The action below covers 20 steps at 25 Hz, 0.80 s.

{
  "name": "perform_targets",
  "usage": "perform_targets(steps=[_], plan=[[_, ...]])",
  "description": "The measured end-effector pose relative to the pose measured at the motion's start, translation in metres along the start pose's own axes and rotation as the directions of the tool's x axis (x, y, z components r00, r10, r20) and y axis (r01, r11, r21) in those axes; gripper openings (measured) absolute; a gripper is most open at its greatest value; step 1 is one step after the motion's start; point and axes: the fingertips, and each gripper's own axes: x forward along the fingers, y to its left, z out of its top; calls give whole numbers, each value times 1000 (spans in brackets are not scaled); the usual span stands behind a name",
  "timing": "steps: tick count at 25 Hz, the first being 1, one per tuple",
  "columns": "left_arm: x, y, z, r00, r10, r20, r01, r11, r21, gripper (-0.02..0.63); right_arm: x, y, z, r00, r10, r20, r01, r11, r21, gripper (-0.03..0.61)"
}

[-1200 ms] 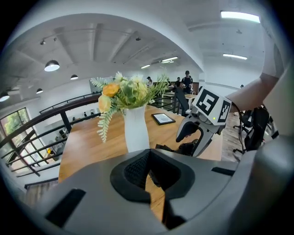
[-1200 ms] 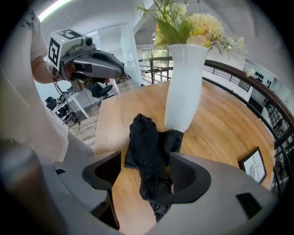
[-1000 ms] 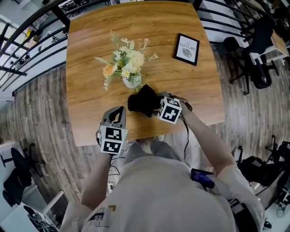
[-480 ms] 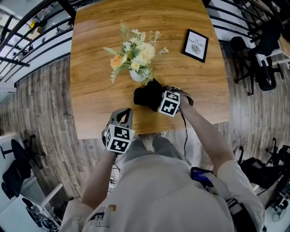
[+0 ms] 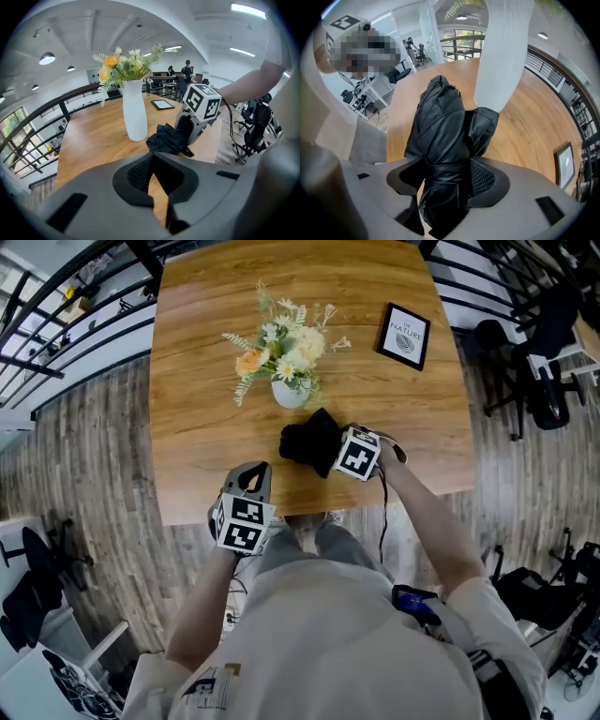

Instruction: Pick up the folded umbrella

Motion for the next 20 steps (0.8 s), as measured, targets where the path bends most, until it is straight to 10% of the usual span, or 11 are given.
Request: perform_targets(steps=[11,16,20], plan=[[-36,39,75,986,61,158,-67,997,33,15,-144,5,21,937,-125,326,52,973,224,292],[-81,53,135,952,103,288,-122,991,50,15,-248,3,46,829,-261,494,142,953,267,291],[-130,59,194,899,133,417,-186,978,91,15,-332,4,66,686,-362,632,180,925,334,291]])
